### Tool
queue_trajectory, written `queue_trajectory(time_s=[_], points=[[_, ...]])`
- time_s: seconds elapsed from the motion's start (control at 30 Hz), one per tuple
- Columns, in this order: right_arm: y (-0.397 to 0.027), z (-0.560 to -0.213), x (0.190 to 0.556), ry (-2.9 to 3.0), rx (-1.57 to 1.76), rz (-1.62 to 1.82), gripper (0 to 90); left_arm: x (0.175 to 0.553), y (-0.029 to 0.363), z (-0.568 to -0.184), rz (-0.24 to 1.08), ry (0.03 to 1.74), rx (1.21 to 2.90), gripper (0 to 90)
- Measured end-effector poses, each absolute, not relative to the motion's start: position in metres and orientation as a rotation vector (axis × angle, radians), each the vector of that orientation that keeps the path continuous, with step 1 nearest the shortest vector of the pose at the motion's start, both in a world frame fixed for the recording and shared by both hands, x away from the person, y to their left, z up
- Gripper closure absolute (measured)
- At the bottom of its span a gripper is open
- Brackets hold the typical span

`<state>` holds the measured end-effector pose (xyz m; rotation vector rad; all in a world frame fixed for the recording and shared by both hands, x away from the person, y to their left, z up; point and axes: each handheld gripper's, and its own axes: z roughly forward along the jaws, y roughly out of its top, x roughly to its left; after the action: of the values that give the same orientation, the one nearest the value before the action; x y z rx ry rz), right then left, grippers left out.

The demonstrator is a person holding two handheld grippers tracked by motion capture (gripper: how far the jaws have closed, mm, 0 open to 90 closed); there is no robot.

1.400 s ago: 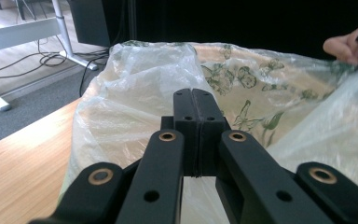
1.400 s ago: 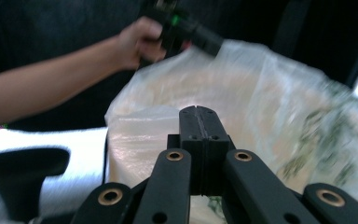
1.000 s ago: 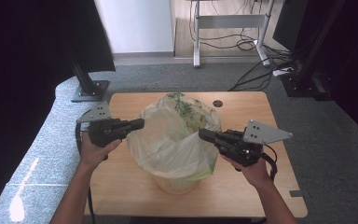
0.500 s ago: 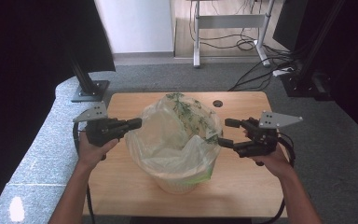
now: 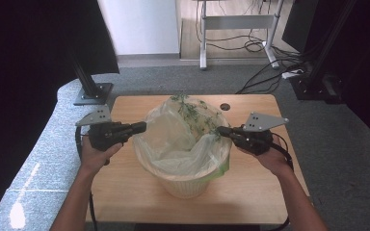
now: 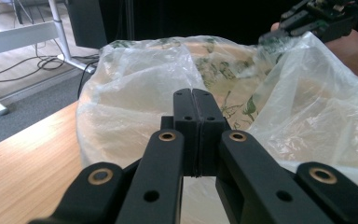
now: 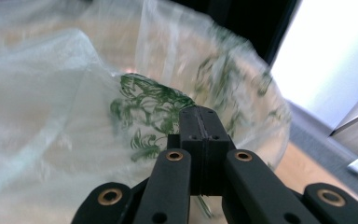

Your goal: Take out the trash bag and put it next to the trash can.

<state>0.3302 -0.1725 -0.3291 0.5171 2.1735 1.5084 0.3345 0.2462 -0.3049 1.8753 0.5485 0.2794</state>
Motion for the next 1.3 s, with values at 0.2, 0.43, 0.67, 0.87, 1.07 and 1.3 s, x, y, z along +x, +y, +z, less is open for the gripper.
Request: queue_trajectory(time_s=[0.2,0.43,0.67,0.87,1.07,1.3], points=[[-0.167,-0.313,0.321,2.016,0.483,1.665,89.6,0.335,0.247,-0.305,0.283,0.548,1.872,89.8],[-0.162,-0.310,0.316,1.959,0.433,1.759,83.0,0.335,0.249,-0.305,0.288,0.560,1.864,89.9],[-0.194,-0.314,0.340,1.961,0.664,1.916,45.2,0.334,0.248,-0.306,0.290,0.561,1.861,89.9],[-0.200,-0.326,0.365,2.103,0.756,1.818,39.3,0.336,0.246,-0.307,0.284,0.561,1.861,89.9],[-0.184,-0.337,0.373,2.230,0.712,1.685,39.9,0.336,0.246,-0.309,0.282,0.561,1.861,89.8],[-0.180,-0.339,0.374,2.189,0.681,1.509,68.8,0.336,0.250,-0.310,0.285,0.566,1.856,89.8]])
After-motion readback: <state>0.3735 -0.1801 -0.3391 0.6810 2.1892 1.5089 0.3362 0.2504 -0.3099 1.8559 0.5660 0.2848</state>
